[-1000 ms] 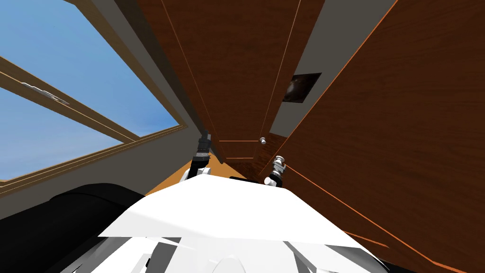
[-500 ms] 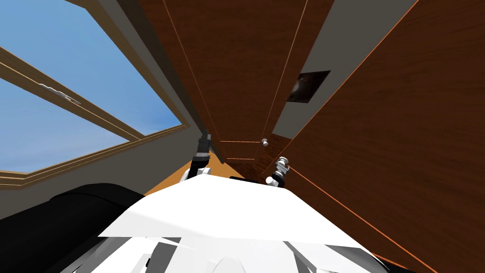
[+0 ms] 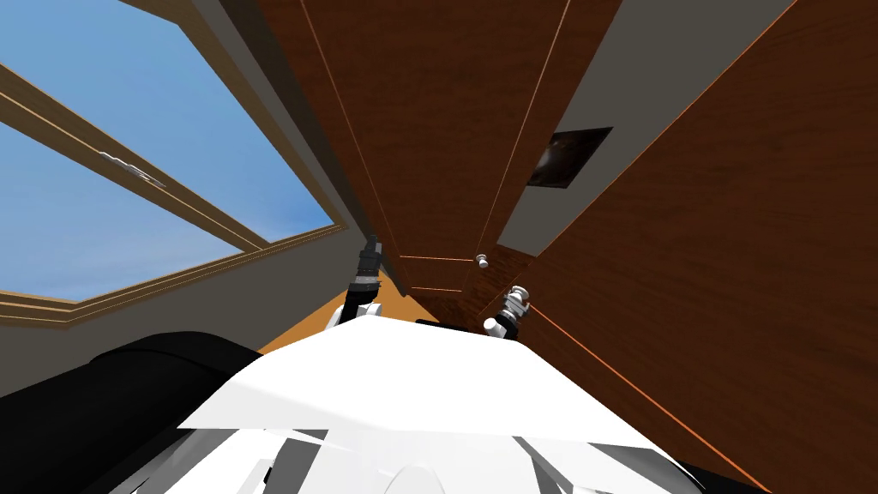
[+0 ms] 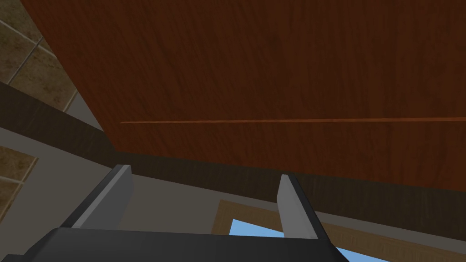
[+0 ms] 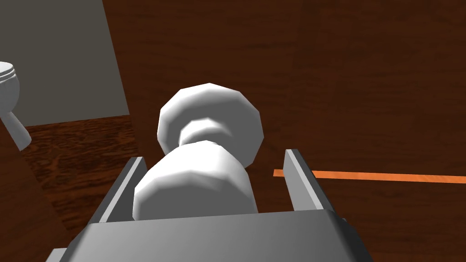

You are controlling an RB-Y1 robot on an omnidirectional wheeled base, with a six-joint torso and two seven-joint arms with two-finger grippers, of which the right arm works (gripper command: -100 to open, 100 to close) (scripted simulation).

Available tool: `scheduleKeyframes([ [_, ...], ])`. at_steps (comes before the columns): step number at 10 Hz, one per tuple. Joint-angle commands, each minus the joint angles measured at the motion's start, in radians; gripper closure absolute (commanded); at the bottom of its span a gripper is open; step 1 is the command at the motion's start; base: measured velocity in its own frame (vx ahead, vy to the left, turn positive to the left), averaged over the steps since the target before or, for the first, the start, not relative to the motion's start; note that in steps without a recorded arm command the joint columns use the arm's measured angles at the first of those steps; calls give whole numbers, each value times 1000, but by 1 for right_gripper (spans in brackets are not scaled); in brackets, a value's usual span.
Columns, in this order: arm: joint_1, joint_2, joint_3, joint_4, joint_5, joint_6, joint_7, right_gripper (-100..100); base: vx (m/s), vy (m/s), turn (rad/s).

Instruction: Push the door open

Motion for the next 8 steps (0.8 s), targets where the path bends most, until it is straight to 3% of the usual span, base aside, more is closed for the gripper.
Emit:
scheduleKeyframes([
  [1, 0, -10, -46, 0, -16, -11, 11, 100, 54, -23, 94],
  [4, -9, -11, -73, 13, -24, -16, 14, 100, 45, -12, 68],
  [6, -28, -11, -124, 39, -41, -27, 20, 100, 64, -25, 115],
  [8, -28, -11, -124, 39, -41, -27, 20, 100, 45, -23, 23],
])
